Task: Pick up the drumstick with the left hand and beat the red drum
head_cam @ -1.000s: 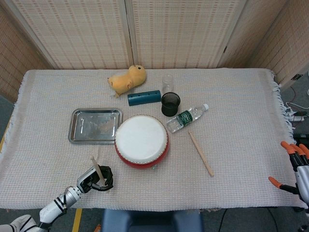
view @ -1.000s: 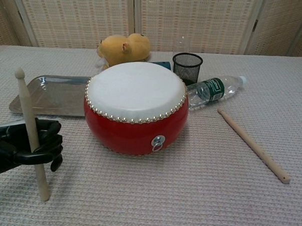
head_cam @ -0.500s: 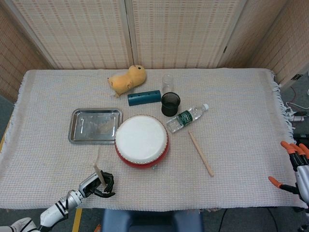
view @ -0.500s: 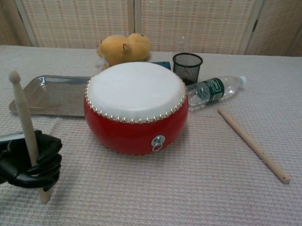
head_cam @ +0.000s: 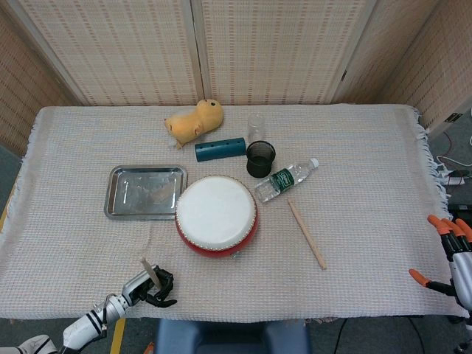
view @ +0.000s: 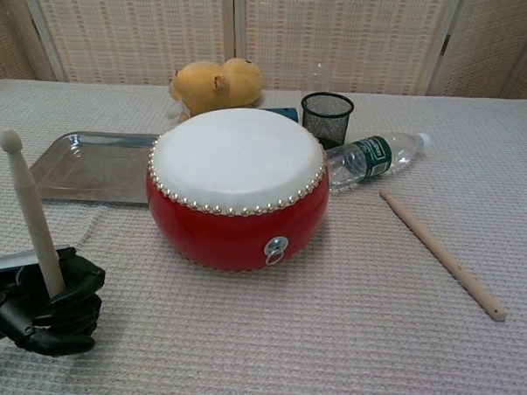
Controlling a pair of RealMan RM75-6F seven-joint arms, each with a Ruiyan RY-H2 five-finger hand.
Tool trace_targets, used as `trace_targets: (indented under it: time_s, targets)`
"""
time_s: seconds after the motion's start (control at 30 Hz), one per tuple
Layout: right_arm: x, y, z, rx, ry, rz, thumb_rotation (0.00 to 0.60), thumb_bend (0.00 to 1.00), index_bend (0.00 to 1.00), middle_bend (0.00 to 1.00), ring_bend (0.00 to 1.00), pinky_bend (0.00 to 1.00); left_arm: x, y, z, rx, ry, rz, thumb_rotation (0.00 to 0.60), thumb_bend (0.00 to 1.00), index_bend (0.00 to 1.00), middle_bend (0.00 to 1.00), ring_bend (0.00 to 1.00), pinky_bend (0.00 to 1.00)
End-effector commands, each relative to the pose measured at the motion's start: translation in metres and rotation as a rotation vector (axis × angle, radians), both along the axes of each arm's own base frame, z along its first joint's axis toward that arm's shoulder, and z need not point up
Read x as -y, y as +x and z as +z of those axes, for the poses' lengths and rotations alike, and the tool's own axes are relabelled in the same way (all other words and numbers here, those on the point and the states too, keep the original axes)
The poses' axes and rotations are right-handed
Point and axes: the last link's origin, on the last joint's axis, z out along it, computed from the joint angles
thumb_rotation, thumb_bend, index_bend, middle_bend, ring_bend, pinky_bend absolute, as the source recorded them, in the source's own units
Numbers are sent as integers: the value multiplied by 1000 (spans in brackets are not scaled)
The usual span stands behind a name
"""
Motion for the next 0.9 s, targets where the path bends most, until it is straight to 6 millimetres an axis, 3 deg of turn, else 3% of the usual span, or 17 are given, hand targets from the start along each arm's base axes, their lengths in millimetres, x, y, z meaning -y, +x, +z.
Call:
trace_targets:
  time_s: [0.03, 0.3, 0.6, 0.73, 0.9]
  targets:
    - [0, 0, 0, 0, 0, 0, 600, 85, 44, 126, 0, 39, 0, 0, -1, -12, 4, -6, 600, 234, 856, 934, 816, 776]
    - [0, 0, 0, 0, -3, 0, 600, 85, 44, 126, 0, 39, 1, 0, -6, -76, 42, -34, 600, 329, 945, 999, 891, 921]
    - [-1, 0, 0, 1, -4, 0, 600, 86, 44, 126, 0, 39, -3, -1, -5, -147, 104, -69, 600, 624, 1000, 1000, 974, 1000]
    - [0, 0, 0, 1, -4, 4, 600, 85, 44, 126, 0, 39, -10, 1, 7, -205, 188, -119, 600, 732, 1000, 1000, 1000, 1000]
    - [0, 1, 1, 0, -6, 11, 600, 86, 42, 126, 0, 39, -26, 6, 38, -279, 296, -198, 600, 764, 1000, 1000, 1000, 1000]
